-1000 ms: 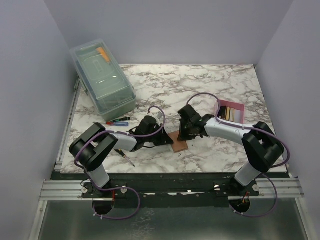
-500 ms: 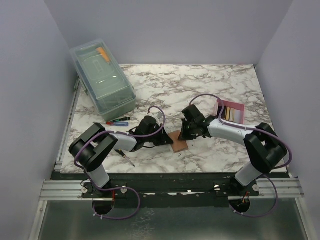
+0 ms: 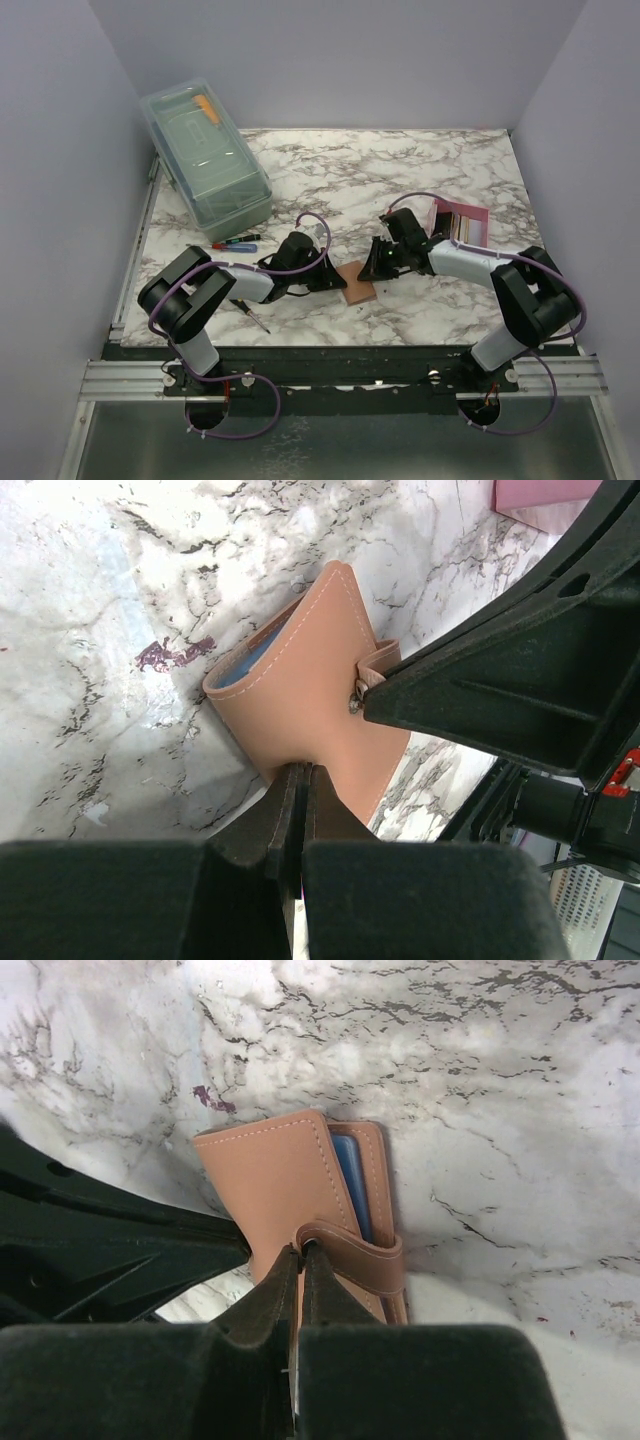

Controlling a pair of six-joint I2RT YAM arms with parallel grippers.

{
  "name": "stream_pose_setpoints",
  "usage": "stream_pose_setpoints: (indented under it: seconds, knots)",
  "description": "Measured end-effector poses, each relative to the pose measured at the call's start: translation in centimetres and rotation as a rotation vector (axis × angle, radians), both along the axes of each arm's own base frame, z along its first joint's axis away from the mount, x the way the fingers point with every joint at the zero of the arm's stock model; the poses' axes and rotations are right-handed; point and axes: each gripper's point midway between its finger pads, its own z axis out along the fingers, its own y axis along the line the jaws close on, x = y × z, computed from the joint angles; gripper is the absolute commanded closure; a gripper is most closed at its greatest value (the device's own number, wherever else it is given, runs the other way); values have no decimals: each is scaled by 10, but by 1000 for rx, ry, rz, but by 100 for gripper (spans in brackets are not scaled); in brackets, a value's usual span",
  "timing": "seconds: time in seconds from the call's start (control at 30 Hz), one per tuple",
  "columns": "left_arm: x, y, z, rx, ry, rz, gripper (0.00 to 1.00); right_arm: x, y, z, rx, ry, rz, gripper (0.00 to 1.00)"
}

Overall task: Put the credit cards into the card holder
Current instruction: Close the card holder at the center of the board.

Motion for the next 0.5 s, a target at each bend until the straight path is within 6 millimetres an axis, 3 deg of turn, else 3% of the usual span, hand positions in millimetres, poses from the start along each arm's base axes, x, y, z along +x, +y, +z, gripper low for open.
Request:
stream_pose_setpoints:
  seconds: [0.5]
  knots:
    - [0, -1, 1, -4, -4, -3, 100, -13, -15, 3, 158, 35, 131, 100]
